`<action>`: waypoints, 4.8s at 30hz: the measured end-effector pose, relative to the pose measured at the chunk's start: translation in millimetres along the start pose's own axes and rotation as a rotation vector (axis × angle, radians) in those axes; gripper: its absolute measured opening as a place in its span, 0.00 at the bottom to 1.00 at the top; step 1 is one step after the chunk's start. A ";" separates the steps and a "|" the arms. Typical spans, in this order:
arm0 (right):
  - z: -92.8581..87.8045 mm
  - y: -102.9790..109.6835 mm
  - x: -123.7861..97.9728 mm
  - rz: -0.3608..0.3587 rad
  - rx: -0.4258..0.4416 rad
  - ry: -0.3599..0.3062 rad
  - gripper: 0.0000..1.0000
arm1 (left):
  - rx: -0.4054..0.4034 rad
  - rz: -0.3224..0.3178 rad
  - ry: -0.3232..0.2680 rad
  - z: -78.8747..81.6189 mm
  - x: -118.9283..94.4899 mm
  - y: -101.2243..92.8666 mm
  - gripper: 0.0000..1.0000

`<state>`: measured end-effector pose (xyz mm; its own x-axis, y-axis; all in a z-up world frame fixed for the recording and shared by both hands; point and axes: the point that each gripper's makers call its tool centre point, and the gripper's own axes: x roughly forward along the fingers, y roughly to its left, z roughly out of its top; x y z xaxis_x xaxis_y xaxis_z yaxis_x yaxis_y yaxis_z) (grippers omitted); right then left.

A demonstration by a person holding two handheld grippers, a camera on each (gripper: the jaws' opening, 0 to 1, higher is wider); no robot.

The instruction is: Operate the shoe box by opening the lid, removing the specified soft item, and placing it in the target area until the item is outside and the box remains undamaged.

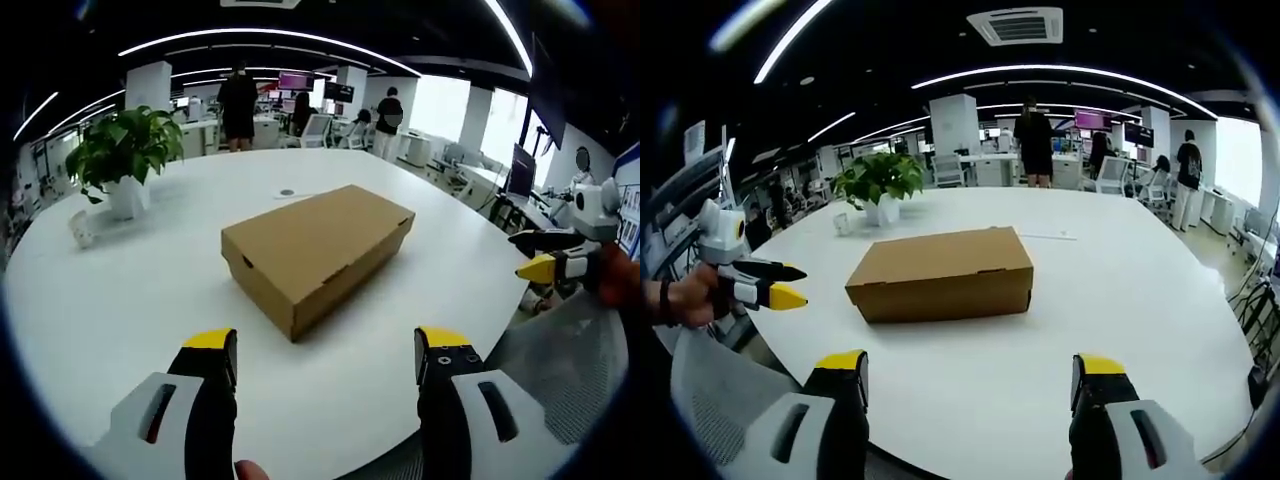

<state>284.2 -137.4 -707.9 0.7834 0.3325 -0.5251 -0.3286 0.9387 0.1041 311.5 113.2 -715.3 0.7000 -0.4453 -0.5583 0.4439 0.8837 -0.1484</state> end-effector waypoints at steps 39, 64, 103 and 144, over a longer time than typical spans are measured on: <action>1.7 8.8 6.7 0.053 0.005 0.006 0.82 | -0.020 -0.005 0.017 -3.0 4.2 1.5 0.75; 50.8 -31.6 82.9 0.118 0.031 -0.029 0.77 | -0.065 0.016 0.011 20.2 46.4 30.4 0.73; 56.3 -46.3 191.5 0.140 0.038 0.063 0.55 | -0.296 -0.034 0.043 13.8 110.9 39.8 0.56; 29.8 61.3 178.9 0.230 -0.001 0.097 0.51 | -0.280 0.019 0.083 -31.0 22.1 99.3 0.51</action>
<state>420.0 -17.7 -770.3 0.6335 0.5271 -0.5664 -0.4928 0.8392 0.2299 353.7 195.6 -767.7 0.6535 -0.4248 -0.6265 0.2509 0.9025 -0.3502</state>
